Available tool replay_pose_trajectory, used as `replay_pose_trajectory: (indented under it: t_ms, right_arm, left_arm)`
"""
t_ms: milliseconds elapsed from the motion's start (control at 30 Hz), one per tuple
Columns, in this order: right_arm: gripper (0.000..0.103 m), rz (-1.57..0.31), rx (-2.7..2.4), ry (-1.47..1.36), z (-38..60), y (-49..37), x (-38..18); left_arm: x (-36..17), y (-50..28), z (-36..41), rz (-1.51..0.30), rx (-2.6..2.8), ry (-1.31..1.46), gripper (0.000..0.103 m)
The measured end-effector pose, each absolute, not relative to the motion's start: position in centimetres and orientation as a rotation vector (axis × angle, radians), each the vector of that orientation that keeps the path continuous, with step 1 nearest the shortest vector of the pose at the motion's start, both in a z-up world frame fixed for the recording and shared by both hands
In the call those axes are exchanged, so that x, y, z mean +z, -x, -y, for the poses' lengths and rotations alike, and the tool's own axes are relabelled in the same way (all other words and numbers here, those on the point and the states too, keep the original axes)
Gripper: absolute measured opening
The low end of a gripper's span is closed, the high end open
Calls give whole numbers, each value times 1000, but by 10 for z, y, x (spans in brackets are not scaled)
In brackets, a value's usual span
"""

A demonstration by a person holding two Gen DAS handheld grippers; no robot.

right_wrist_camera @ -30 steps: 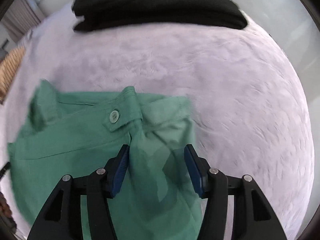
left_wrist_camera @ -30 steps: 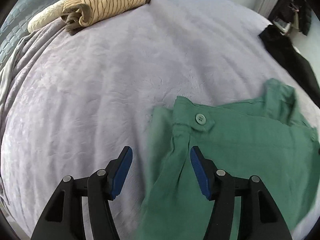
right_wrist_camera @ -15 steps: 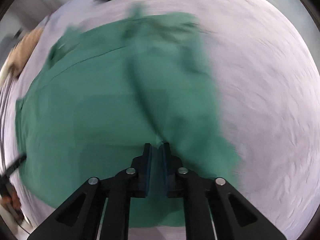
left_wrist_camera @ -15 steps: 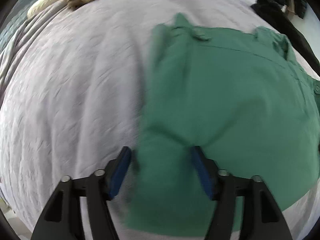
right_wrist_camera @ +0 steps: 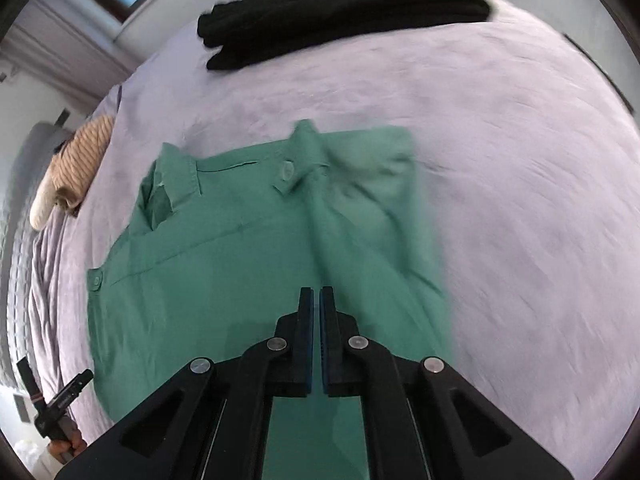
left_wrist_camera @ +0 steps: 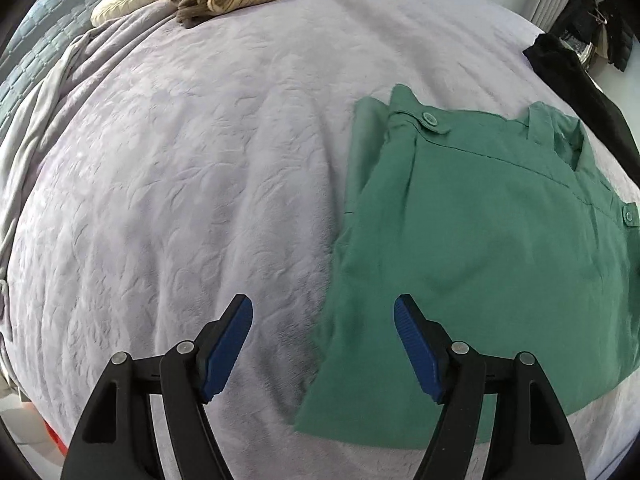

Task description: Fold large clothes

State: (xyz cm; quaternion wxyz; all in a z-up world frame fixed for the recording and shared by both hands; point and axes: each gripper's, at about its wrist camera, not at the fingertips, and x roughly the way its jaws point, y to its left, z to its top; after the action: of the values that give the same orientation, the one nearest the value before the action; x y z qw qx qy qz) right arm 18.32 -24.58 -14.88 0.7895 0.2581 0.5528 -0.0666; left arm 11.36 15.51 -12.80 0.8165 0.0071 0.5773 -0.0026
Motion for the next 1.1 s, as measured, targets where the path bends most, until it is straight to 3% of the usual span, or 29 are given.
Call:
replay_pose_trajectory:
  t_ms: [133, 200, 367, 567, 1100]
  right_arm:
    - [0, -1201, -263, -702, 275, -180, -179]
    - [0, -1179, -292, -769, 281, -167, -171]
    - [4, -1187, -102, -635, 226, -127, -129]
    - [2, -1342, -143, -648, 192, -85, -179]
    - [5, -1406, -219, -734, 182, -23, -141]
  left_arm:
    - [-135, -114, -157, -1266, 49, -40, 75]
    - [-127, -110, -168, -1258, 48, -8, 75]
    - [-113, -103, -173, -1234, -2, 1, 75]
    - [-157, -93, -183, -1344, 23, 13, 75]
    - [-114, -28, -210, -1416, 5, -44, 75]
